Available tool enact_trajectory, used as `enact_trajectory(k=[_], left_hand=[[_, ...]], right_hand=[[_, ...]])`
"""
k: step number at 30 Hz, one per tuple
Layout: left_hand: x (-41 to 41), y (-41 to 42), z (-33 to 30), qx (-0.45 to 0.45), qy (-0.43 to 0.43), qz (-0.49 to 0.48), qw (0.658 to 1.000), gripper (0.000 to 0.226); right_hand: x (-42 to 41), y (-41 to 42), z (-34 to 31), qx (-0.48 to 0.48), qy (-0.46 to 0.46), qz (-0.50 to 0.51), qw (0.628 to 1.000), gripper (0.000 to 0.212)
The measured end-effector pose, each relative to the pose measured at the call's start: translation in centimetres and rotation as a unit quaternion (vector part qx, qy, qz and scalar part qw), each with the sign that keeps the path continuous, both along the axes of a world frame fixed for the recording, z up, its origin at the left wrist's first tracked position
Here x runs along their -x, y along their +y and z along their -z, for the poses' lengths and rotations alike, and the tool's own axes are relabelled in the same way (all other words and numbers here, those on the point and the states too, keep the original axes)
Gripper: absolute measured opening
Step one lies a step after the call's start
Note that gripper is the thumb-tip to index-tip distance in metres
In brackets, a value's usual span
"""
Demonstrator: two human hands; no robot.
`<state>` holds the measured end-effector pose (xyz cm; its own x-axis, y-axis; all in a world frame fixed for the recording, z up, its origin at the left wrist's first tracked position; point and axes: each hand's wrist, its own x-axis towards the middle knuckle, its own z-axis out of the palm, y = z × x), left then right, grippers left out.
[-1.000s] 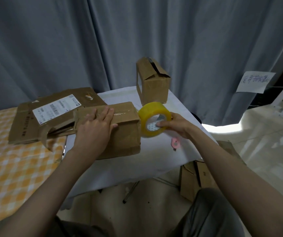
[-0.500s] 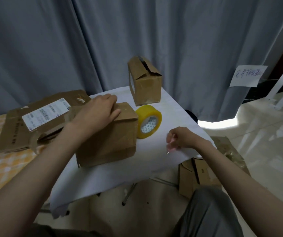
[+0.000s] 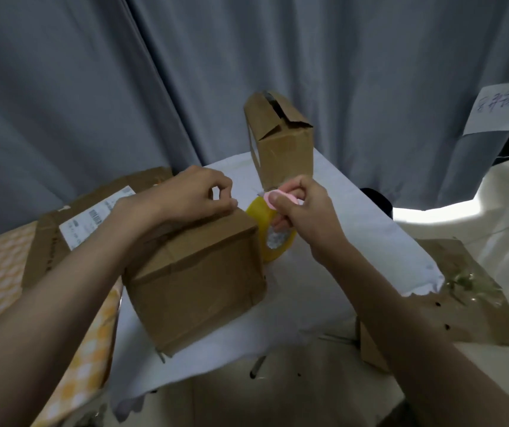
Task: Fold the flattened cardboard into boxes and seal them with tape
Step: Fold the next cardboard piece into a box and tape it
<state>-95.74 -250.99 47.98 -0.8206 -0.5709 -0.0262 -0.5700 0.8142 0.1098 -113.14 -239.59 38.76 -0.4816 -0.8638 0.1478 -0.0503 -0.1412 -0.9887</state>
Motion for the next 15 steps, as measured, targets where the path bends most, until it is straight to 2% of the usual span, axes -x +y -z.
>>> enact_trajectory(k=[3,7,11,15], left_hand=[[1.2,-0.2,0.9,0.033,0.018,-0.019,0.999,0.040],[2.6,0.1,2.7,0.088,0.055,-0.090,0.991,0.050],[1.7,0.2,4.6,0.147,0.104,-0.141,0.973,0.042],[1.0,0.0,4.8,0.112,0.164,-0.181,0.963,0.038]], right_hand=[[-1.0,-0.6,1.1,0.006,-0.042,0.000,0.999,0.018],[-1.5,-0.4,2.0,-0.004,-0.072,-0.021,0.997,0.021],[-1.2,-0.1,1.4,0.010,-0.062,-0.033,0.997,0.020],[-1.2,0.3,0.6,0.033,-0.036,-0.045,0.998,0.018]])
